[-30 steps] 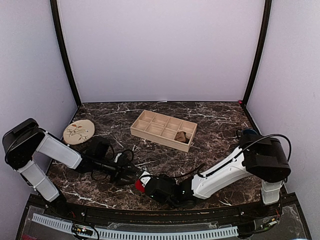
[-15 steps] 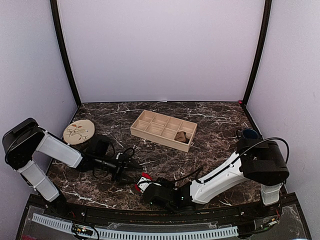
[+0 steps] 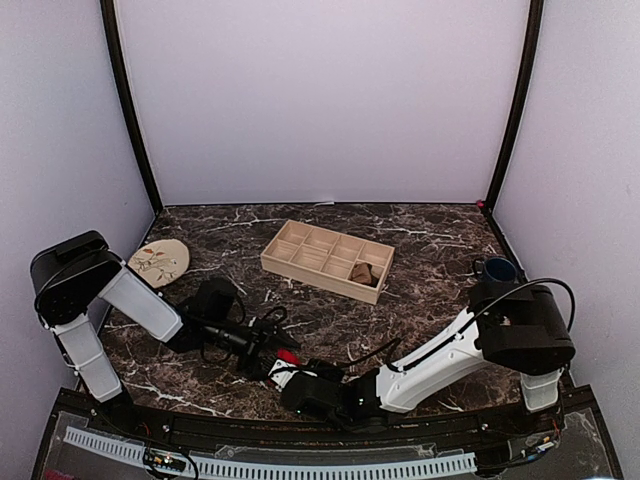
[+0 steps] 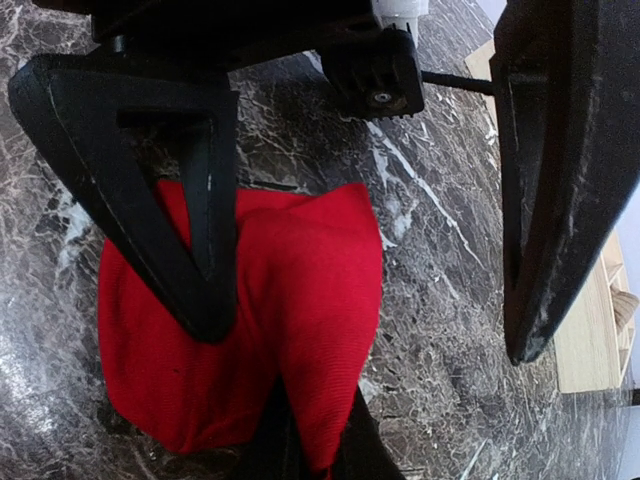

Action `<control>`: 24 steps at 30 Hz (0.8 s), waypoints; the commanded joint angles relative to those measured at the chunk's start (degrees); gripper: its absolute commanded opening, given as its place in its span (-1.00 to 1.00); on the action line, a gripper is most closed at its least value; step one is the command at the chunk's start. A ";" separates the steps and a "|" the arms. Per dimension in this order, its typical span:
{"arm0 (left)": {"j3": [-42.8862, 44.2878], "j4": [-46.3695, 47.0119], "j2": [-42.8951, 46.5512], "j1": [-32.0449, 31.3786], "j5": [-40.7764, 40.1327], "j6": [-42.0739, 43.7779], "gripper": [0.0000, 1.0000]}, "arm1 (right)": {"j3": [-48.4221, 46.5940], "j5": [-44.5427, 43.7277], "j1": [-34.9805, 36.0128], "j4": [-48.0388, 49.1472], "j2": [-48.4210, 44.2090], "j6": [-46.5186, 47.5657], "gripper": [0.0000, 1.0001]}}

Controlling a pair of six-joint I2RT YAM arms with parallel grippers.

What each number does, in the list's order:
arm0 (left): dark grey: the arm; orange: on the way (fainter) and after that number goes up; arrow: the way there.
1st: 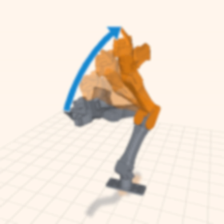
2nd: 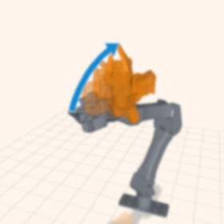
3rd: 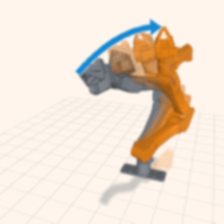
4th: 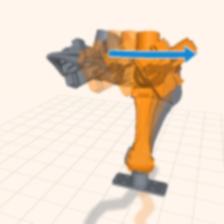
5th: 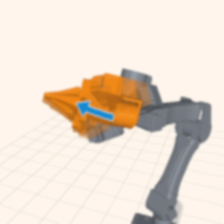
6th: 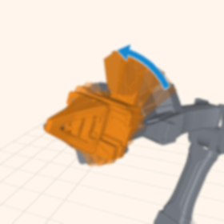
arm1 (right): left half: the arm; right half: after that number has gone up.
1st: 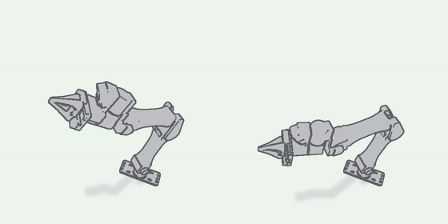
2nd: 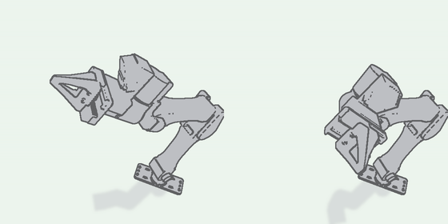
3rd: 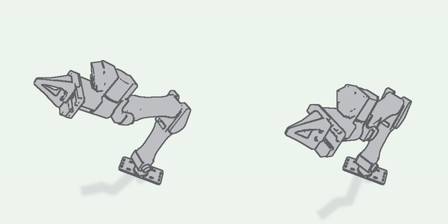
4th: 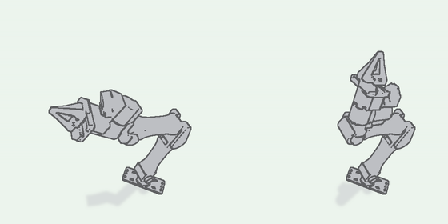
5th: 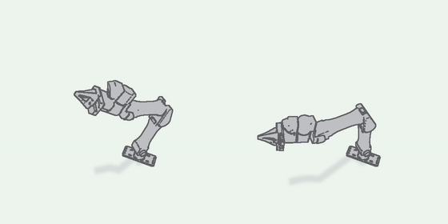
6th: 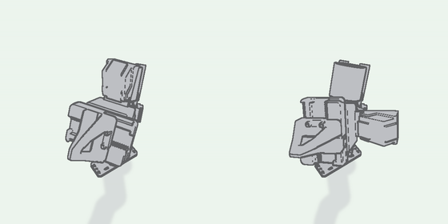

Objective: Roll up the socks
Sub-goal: Roll the sock at the center of the board.

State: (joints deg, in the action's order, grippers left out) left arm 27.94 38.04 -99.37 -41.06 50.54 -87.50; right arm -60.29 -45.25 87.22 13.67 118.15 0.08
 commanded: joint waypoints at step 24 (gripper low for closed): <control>-4.26 12.85 -3.73 -0.69 -0.09 -4.41 -0.72 | -0.07 0.31 0.69 -1.41 -0.10 -2.94 -1.00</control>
State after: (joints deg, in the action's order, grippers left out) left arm 25.39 48.93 -102.32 -41.54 50.04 -90.41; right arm -60.40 -46.37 87.24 13.63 118.17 -0.43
